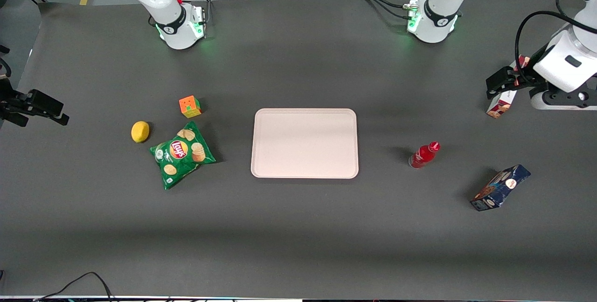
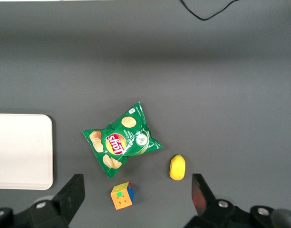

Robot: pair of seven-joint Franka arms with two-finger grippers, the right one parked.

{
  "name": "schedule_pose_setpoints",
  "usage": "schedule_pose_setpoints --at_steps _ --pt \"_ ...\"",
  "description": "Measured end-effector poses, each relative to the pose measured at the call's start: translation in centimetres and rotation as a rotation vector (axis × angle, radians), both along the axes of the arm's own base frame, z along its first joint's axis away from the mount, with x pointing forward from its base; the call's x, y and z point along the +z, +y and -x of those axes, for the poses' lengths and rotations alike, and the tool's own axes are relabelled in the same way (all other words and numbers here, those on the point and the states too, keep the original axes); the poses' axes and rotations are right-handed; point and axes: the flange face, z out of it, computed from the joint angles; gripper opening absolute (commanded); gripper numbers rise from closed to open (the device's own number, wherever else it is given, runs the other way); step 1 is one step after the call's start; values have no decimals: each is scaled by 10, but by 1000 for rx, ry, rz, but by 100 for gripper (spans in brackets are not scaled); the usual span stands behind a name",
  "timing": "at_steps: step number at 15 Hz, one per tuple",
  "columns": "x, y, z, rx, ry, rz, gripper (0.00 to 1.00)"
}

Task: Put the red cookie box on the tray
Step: 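Lower the open left gripper over the red plaid cookie box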

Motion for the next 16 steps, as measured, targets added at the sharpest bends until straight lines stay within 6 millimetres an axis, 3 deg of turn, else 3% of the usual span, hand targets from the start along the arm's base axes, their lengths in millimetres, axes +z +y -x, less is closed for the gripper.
schedule_pose_setpoints --at_steps 11,13,16 --pt "-6 3 -1 -2 15 -2 100" --pt "-21 19 0 -22 46 -11 100" --pt "-53 69 1 -75 105 -29 100"
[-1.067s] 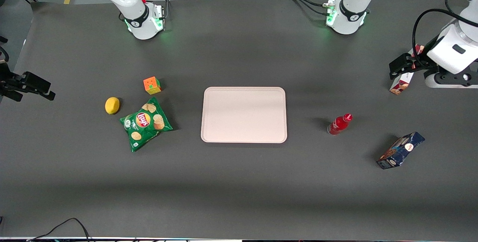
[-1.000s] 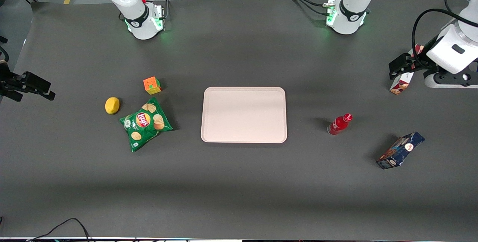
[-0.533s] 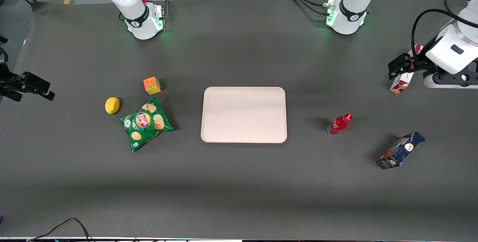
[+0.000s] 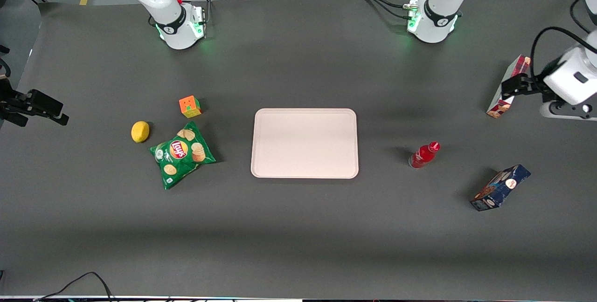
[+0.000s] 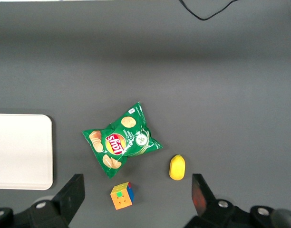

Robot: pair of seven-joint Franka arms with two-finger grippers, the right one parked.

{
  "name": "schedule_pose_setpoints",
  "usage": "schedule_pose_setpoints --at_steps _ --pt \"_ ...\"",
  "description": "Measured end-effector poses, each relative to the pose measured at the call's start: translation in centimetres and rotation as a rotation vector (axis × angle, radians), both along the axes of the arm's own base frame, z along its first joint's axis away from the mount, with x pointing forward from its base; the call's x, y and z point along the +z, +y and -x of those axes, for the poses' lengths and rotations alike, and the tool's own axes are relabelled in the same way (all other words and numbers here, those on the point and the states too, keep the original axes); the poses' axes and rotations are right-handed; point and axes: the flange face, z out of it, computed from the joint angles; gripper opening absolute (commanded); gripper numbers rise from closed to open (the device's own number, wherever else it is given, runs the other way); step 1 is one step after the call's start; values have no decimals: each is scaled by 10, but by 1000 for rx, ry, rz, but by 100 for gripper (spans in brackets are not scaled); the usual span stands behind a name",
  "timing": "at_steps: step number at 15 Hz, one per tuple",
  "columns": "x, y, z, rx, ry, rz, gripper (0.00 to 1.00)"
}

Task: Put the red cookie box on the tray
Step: 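Lower the open left gripper over the red plaid cookie box, then close the left gripper on the red plaid cookie box and lift it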

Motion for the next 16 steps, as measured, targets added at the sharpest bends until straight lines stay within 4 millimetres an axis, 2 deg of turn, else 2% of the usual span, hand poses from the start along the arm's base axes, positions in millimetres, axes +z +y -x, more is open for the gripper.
schedule_pose_setpoints --at_steps 4,8,9,11,14,16 --pt "-57 66 12 -106 4 -21 100" --pt "-138 152 60 -337 -24 42 100" --pt "-159 165 73 -363 -31 52 100" --pt "-193 169 93 -381 -32 62 100" --pt "-232 165 118 -399 -27 61 100" --pt "-254 177 139 -430 -49 30 100"
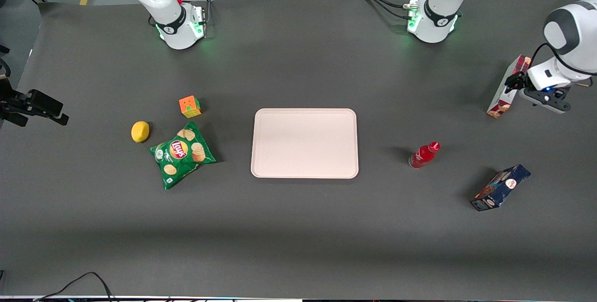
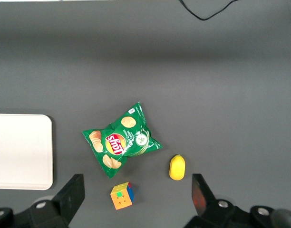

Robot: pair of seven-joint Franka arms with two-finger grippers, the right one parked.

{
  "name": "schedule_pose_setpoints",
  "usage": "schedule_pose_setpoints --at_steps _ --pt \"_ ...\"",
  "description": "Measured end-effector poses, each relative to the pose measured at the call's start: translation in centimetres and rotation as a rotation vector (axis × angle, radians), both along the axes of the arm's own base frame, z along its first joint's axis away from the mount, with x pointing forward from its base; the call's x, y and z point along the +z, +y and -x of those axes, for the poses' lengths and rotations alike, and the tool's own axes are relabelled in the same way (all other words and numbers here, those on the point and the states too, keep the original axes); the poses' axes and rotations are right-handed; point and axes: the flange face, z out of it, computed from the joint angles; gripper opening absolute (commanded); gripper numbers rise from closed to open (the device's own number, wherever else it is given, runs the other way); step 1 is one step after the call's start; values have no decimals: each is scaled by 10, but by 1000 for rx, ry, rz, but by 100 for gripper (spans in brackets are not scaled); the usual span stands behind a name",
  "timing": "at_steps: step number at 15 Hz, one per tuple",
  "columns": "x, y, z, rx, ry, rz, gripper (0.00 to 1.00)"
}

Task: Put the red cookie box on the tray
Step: 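Close the left gripper on the red plaid cookie box and lift it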

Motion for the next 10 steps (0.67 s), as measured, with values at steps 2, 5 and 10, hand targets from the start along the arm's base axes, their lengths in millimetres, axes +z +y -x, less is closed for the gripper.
schedule_pose_setpoints --at_steps 2,5,10 --pt "-18 14 23 -11 -23 -13 100" --pt "-34 25 48 -37 3 -23 100" --pt "-53 21 69 -53 38 -8 100"
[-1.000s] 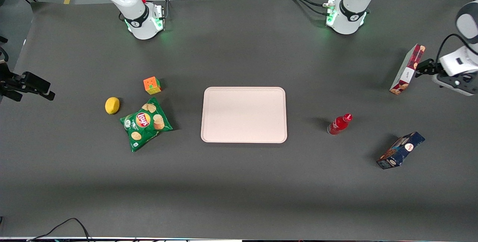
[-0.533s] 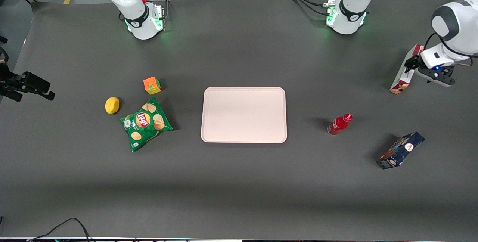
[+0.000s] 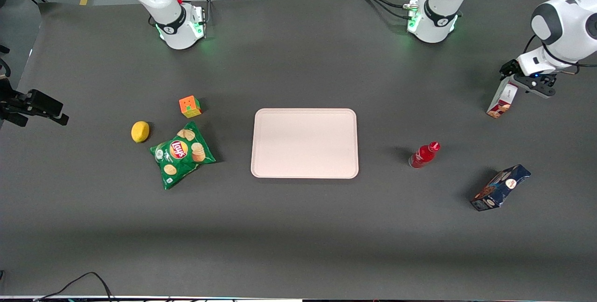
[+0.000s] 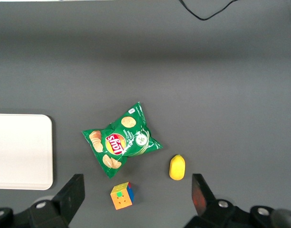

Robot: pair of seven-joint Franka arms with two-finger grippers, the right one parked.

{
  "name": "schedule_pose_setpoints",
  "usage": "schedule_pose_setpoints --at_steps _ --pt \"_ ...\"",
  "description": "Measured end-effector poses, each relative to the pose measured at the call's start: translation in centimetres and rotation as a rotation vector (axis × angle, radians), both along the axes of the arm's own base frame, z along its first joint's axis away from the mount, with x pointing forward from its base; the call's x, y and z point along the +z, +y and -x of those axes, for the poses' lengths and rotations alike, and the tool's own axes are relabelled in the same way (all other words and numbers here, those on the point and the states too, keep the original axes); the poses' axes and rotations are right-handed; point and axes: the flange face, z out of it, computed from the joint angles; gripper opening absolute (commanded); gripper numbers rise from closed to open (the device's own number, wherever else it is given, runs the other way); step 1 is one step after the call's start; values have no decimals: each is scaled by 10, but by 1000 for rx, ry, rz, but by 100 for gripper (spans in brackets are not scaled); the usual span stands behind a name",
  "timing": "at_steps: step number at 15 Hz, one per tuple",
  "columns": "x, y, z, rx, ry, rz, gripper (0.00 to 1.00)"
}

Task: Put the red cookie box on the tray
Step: 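Close the left gripper on the red plaid cookie box and lift it, then carry the held cookie box past the red bottle toward the pink tray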

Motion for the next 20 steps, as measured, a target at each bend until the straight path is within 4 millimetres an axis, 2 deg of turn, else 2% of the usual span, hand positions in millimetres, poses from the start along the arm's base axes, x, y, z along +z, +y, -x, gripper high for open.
schedule_pose_setpoints --at_steps 4,5,8,9,10,12,16,20 --pt "-18 0 13 7 -1 2 98" --pt "-21 1 13 8 -2 0 87" --pt "-27 4 15 9 -2 -5 45" --pt "-29 4 15 8 -1 -6 35" --pt "-29 4 15 7 -1 -7 31" --pt "-29 5 15 6 -3 -8 26" --pt "-27 6 13 5 -7 -11 10" --pt "-24 9 9 5 -17 -17 10"
